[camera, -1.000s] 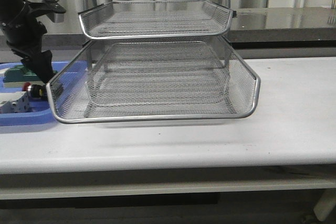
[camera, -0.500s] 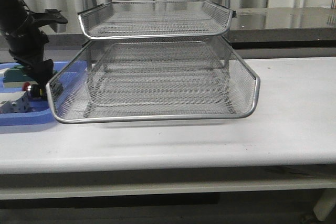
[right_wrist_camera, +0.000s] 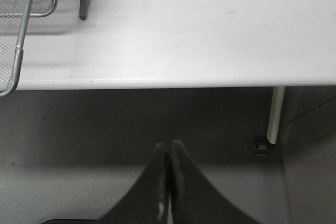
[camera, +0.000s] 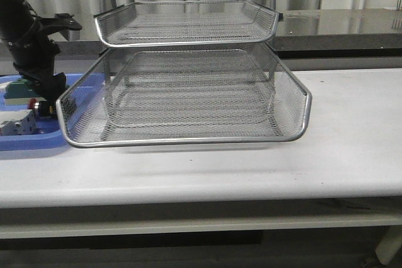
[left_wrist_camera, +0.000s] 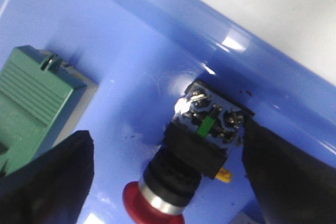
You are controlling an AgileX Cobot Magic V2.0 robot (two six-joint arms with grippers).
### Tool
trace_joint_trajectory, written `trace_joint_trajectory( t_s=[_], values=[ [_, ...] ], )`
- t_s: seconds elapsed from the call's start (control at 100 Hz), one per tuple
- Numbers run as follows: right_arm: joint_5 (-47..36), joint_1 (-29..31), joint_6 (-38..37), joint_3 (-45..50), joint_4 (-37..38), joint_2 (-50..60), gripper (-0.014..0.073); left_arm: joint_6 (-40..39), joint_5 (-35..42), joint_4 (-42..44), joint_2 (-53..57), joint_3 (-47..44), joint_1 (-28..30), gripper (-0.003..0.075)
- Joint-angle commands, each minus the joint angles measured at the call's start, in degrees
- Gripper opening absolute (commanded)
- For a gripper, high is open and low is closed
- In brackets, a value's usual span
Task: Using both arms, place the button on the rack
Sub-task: 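Lower the left gripper onto the red push button and grasp it, then carry the red push button over and lower it into the pulled-out tier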
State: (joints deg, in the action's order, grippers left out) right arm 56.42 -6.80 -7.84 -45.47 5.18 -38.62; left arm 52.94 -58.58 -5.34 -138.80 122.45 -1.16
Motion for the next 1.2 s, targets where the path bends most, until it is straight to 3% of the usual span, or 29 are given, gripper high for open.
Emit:
trace_joint_trajectory(
  t_s=[0.0,0.2,0.51,0.7,1.19],
  values=[
    [-3.3,0.2,0.1,-1.8,1.0,0.1,-0.0066,0.0,1.3,0.2,1.3,0.7,-0.3,0.0551],
    [-3.3,0.2,0.1,-1.8,1.0,0.1,-0.0066,0.0,0.7,0.2,1.3,0.7,-0.3,0.0396],
    [-3.3,0.2,0.1,-1.8,1.0,0.0,-0.0066,0.0,-0.8,0.2,1.5,0.7,-0.3,0.0006],
    [-3.3,0.2,0.1,-1.8,1.0,0.0,-0.0066,-1.9,-3.5,0.2,3.9,0.9,-0.2,0.0004],
    [-3.3,0.2,0.1,-1.8,1.0,0.0,-0.0066,-16.3,-14.4,-1.9,13.7,11.7,0.5,0.0004]
  ],
)
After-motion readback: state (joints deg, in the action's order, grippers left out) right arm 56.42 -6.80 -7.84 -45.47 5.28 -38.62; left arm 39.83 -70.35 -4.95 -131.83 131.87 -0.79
